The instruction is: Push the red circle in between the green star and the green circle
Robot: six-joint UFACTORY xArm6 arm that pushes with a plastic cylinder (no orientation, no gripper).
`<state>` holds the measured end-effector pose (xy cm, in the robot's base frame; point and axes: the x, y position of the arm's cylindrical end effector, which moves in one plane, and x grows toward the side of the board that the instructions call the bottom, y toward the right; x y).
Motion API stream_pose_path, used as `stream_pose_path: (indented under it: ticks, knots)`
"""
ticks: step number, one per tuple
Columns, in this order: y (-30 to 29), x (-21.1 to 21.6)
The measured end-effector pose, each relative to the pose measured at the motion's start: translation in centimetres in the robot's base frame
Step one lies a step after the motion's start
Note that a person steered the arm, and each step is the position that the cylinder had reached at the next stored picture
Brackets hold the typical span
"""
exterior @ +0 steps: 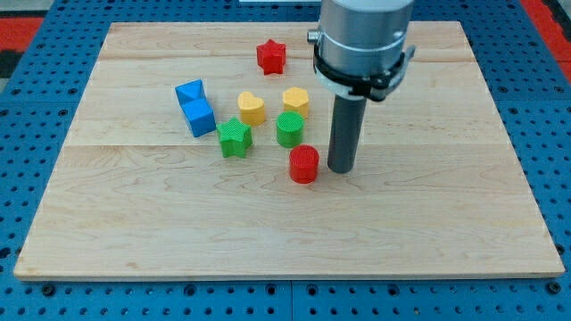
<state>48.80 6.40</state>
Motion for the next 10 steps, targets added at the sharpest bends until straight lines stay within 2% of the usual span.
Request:
stream_pose_path:
  ticks: [2,6,10]
  knots:
    - [-3.2,1.0]
    - [-5.1,0.8]
    - [-6.0,-1.5]
